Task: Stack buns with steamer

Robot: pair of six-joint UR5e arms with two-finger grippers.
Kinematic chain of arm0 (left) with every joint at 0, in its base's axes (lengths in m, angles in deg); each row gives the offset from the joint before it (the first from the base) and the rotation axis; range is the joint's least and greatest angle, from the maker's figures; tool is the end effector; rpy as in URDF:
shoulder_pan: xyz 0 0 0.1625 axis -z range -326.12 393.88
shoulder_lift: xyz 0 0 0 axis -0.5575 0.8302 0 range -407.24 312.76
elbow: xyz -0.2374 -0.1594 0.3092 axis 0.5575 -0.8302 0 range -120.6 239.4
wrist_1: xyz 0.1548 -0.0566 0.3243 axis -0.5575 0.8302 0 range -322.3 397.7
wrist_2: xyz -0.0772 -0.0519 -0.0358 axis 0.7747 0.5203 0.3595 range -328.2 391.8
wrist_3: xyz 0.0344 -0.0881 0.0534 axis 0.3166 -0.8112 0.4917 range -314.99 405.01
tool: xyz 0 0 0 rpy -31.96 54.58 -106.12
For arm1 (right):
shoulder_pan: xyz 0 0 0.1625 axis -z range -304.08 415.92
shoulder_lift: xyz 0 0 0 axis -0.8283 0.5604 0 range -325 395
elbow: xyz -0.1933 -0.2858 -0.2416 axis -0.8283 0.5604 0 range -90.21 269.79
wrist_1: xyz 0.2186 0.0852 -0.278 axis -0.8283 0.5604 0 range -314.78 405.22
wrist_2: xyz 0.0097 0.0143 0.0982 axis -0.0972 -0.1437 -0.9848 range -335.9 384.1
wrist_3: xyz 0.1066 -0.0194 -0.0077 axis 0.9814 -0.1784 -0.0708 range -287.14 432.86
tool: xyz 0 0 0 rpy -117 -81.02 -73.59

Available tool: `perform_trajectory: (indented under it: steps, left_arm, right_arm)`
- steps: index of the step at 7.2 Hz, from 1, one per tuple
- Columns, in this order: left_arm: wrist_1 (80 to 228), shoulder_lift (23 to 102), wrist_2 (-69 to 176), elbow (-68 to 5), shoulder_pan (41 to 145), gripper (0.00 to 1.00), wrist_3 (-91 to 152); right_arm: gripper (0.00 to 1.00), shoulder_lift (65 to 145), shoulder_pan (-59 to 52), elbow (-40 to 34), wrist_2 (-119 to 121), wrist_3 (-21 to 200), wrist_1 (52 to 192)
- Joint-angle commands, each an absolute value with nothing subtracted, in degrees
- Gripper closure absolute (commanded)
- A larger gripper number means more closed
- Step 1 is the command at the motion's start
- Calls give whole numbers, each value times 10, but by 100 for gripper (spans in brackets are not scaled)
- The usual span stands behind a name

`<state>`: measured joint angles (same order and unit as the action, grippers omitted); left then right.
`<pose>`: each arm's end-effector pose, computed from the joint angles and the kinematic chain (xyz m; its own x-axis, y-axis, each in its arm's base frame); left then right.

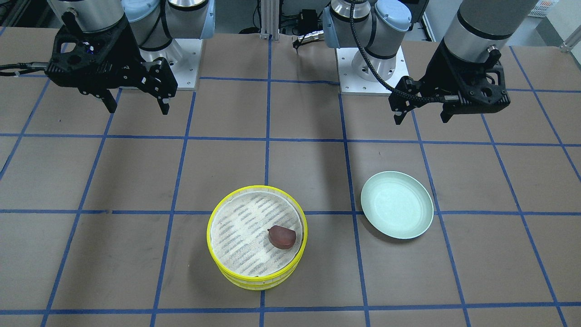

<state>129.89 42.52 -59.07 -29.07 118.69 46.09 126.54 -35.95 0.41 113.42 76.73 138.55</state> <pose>-0.0917 -0.4456 0.4847 -0.9973 -0.0716 -0.0150 -0.0717 0.9974 0.0074 0.1488 -0.4319 0.4978 -0.9993 0.0337 -0.0184 0.0353 0.9949 -0.0946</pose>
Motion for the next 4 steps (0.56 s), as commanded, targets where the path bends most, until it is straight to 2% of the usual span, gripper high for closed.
perform_trajectory:
  steps: [1, 4]
  left_arm:
    - [1295, 422, -593, -295, 1187, 0, 461]
    - [1295, 420, -592, -295, 1188, 0, 462]
  right_arm:
    - [0, 1265, -359, 4, 1134, 766, 1387]
    - [0, 1265, -359, 3, 1133, 767, 1387]
